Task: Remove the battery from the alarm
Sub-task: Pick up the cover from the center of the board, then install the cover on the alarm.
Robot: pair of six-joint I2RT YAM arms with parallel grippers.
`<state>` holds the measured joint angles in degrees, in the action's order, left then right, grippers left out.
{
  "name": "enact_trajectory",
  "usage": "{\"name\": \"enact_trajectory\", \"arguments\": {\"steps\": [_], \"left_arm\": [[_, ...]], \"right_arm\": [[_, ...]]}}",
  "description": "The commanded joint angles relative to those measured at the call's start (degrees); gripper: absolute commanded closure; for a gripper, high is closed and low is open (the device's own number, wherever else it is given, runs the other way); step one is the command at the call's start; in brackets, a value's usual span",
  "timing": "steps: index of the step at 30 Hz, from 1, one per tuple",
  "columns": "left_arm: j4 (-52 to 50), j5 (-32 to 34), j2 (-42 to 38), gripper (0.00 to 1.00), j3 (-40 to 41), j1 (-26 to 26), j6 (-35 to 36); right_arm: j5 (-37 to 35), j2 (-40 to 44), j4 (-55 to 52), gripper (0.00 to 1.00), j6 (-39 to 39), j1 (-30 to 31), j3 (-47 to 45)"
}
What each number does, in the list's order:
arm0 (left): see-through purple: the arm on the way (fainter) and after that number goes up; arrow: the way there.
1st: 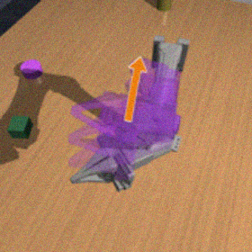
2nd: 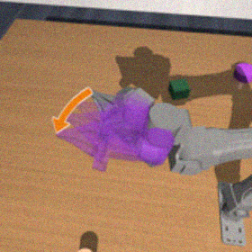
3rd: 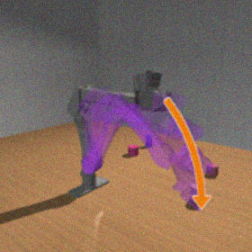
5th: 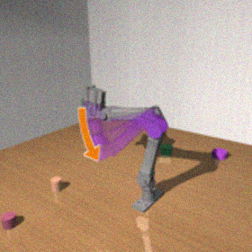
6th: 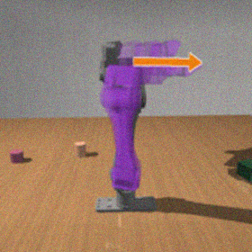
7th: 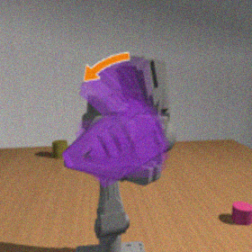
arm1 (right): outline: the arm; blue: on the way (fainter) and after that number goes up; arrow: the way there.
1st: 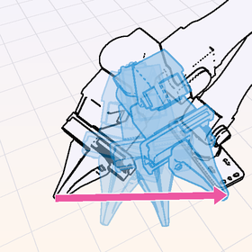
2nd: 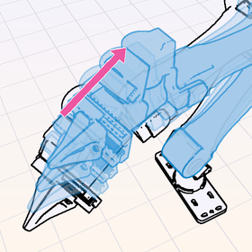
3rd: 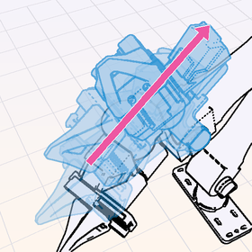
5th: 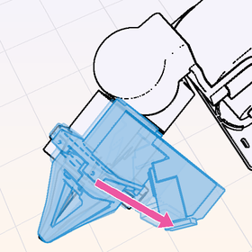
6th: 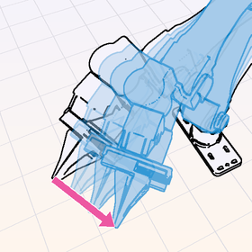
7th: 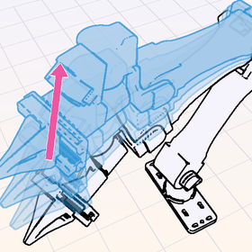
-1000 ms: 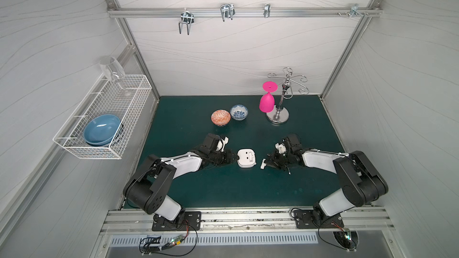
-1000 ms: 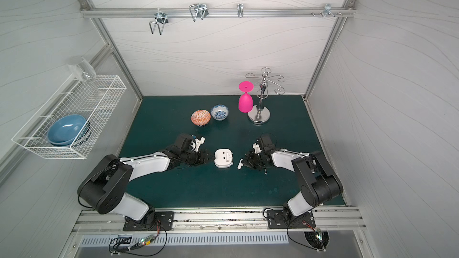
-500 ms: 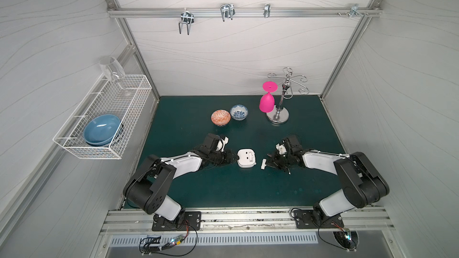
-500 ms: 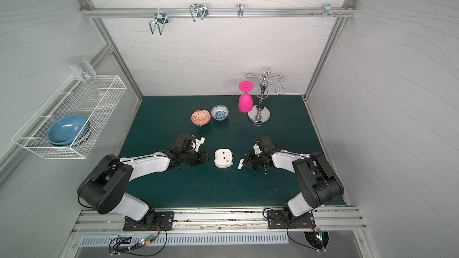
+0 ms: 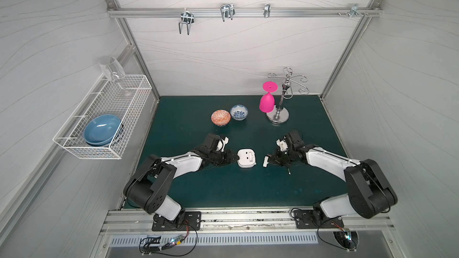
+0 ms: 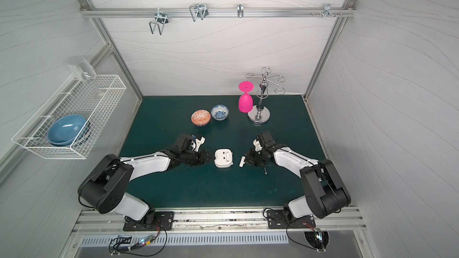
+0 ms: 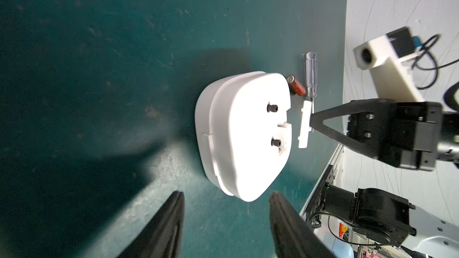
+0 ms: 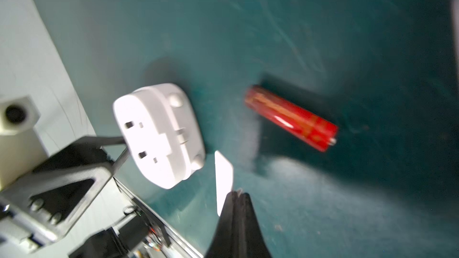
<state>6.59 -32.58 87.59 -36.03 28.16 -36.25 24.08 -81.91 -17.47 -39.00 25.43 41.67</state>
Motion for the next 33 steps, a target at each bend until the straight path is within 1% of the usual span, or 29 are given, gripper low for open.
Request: {"name": "enact_trajectory", "arguments": {"steps": [1, 4, 8, 12, 16, 23, 33], "left_arm": [[2.4, -2.2, 1.1, 0.41, -3.2, -0.3, -0.1], [2.5, -2.9, 2.2, 0.42, -4.1, -0.3, -0.2], [3.2, -3.4, 3.7, 0.42, -4.5, -0.3, -0.8], [3.9, -3.7, 4.9, 0.42, -4.3, -0.3, -1.3], [4.7, -3.7, 5.8, 0.43, -3.9, -0.3, -1.7], [7.4, -4.5, 7.6, 0.43, -2.9, -0.2, -2.9], [9.0, -4.6, 9.1, 0.44, -2.4, -0.2, -3.6]], "right_arm": [[2.6, -1.4, -11.0, 1.00, 11.9, 0.4, 6.7], [3.0, -5.1, -18.3, 1.00, 18.5, 1.8, 12.9], [2.8, -9.7, -22.8, 1.00, 21.1, 4.0, 19.3], [3.0, -13.6, -25.0, 1.00, 20.9, 6.5, 24.0], [2.9, -16.8, -25.7, 1.00, 18.9, 8.8, 26.7], [1.6, -19.3, -23.0, 1.00, 12.4, 9.1, 28.0], [-0.9, -22.7, -24.0, 1.00, 12.6, 10.0, 31.1]]}}
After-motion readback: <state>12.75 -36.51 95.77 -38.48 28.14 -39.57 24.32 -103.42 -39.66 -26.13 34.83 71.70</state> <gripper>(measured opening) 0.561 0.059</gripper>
